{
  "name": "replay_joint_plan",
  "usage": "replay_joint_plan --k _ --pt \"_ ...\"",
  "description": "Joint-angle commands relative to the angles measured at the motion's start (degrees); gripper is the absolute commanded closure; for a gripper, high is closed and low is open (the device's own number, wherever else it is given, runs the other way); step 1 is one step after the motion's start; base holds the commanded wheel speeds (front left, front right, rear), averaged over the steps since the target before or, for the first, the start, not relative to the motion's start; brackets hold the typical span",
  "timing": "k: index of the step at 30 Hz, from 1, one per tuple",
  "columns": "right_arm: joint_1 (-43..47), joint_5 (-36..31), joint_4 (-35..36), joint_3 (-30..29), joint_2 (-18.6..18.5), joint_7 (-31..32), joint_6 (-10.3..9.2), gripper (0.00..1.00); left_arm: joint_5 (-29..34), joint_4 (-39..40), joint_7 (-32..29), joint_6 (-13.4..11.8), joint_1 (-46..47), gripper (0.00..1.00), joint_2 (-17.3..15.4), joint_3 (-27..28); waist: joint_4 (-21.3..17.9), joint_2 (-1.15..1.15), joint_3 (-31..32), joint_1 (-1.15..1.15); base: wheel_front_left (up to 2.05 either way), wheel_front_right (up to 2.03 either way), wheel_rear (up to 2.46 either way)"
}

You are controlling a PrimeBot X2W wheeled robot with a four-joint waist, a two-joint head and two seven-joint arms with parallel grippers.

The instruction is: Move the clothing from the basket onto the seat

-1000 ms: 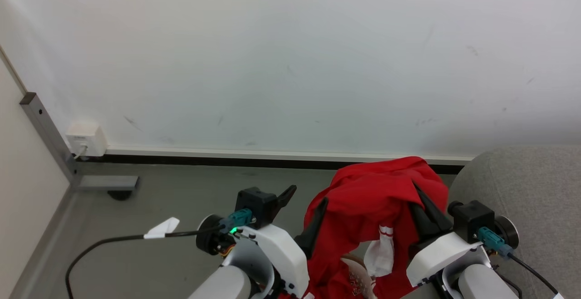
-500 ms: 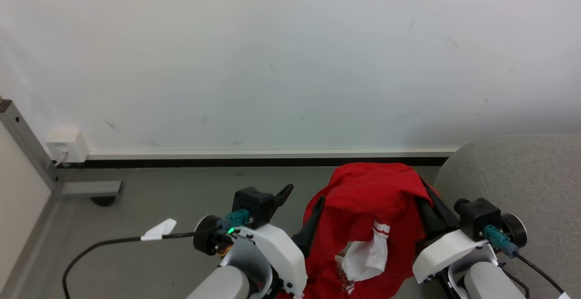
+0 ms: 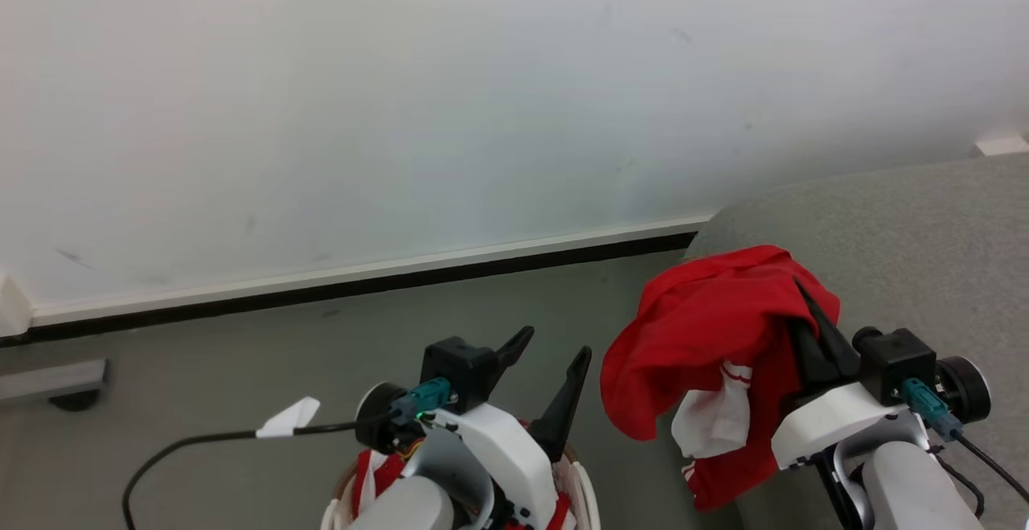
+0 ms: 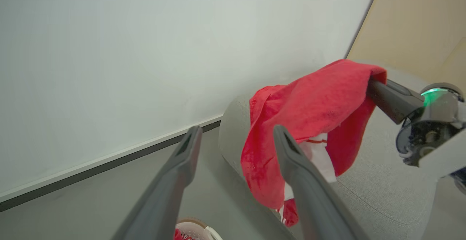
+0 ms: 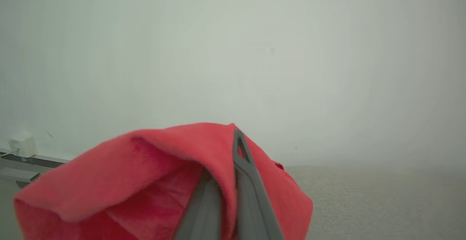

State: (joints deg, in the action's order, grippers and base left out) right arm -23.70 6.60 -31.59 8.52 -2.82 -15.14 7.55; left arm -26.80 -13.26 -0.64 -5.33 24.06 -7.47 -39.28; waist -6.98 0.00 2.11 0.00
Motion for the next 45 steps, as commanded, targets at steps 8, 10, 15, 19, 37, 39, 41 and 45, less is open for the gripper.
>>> replay_joint_plan --k 8,10,15,19,37,39,41,45 --pt "-2.59 -2.83 1.16 -4.77 -0.13 -0.01 -0.12 1.0 -0.21 -0.87 2.24 0.66 0.29 0.0 1.0 -1.3 -4.14 0.0 -3.67 0.0 0.0 0.0 0.0" --pt "-3.89 -2.9 0.8 -5.84 -0.15 -0.01 -0.12 1.0 0.18 -1.17 2.8 0.8 0.68 0.0 1.2 -1.7 -3.9 0.0 -4.79 0.0 0.0 0.0 0.0" --pt "-11.14 -3.26 1.29 -9.4 -3.91 -0.01 -0.12 1.0 1.86 -0.61 4.18 1.64 3.64 0.0 0.98 -2.21 -1.49 0.0 -12.63 0.0 0.0 0.0 0.0" --pt "-18.5 -3.14 -0.14 -12.43 -9.51 0.0 -0.12 1.0 3.15 -0.57 6.3 2.94 7.16 0.0 0.8 -2.2 1.4 0.0 -19.9 0.0 0.0 0.0 0.0" --pt "-25.4 -18.2 -17.55 -42.87 -23.88 4.52 -0.13 0.89 3.59 -7.33 15.21 5.01 13.11 0.0 1.84 0.4 8.41 0.0 -31.4 0.0 0.0 0.0 0.0" --pt "-23.5 -20.28 -19.19 -45.98 -21.88 3.74 -0.12 0.56 3.54 -8.34 15.44 5.19 12.66 0.0 1.8 0.86 8.21 0.0 -30.93 0.0 0.0 0.0 0.0" --pt "-22.06 -21.65 -20.45 -48.29 -19.66 2.65 -0.12 0.0 3.72 -9.36 15.72 5.16 12.12 0.0 1.28 1.56 7.76 0.0 -30.17 0.0 0.0 0.0 0.0" --pt "-19.83 -23.68 -21.29 -49.6 -16.4 0.54 -0.12 0.0 3.83 -9.99 15.8 4.79 10.44 0.0 0.55 3.88 6.45 0.0 -27.45 0.0 0.0 0.0 0.0"
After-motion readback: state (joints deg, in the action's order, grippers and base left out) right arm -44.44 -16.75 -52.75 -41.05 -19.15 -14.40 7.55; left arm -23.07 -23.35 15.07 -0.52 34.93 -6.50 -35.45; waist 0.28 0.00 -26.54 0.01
